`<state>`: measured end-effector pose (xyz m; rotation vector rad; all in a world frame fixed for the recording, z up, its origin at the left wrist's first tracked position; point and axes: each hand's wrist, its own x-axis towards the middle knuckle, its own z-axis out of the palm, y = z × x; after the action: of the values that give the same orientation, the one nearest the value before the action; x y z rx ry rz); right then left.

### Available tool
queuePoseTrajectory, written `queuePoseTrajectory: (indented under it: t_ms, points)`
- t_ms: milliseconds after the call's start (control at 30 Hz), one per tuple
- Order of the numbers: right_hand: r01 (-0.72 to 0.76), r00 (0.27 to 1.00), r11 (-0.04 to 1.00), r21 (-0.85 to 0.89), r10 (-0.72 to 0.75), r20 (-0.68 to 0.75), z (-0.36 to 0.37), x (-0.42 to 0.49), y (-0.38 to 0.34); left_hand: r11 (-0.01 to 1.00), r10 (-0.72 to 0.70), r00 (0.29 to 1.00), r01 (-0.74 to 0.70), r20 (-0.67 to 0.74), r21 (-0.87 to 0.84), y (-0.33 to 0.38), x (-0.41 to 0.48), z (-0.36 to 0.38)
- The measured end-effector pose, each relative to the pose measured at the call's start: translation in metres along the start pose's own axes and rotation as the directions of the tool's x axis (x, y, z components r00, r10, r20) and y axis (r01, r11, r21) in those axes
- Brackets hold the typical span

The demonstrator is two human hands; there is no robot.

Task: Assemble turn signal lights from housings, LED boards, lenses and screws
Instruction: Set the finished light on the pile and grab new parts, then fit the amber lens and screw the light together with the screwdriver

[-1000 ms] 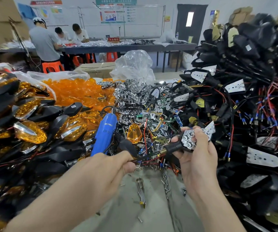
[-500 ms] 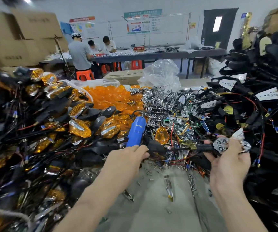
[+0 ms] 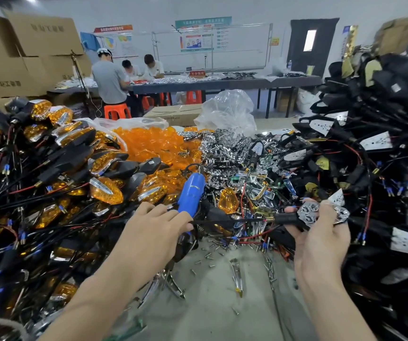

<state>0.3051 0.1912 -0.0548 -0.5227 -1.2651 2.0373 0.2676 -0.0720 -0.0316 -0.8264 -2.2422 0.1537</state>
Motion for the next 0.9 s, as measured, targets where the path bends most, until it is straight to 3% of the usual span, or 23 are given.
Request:
queuePoseTrajectory:
  t_ms: [233, 367, 500, 667, 900]
  points:
    - [0.019, 0.999, 0.968, 0.249, -0.01, -0.039, 0.003, 0.002, -0.005, 1.0, -0.006, 0.997, 0.006, 0.074, -0.011, -0.015, -0.017, 0.004]
    - [-0.004, 1.0, 0.971, 0.237, 0.0, 0.013, 0.007, -0.005, -0.001, 0.997, -0.069, 0.99, 0.073, 0.124, -0.034, -0.013, -0.02, 0.005]
    - [-0.033, 0.997, 0.97, 0.24, 0.017, 0.069, 0.013, -0.01, 0.006, 0.973, -0.137, 0.977, 0.163, 0.161, -0.162, 0.018, -0.014, 0.002]
    - [-0.023, 0.988, 0.972, 0.232, -0.013, 0.153, 0.015, -0.015, 0.005, 0.94, -0.061, 0.993, 0.092, 0.104, -0.33, 0.07, 0.012, 0.009]
    - [-0.037, 0.943, 0.973, 0.227, -0.042, 0.331, 0.009, -0.016, -0.001, 0.891, -0.152, 0.988, 0.124, -0.03, -0.436, 0.085, 0.014, 0.026]
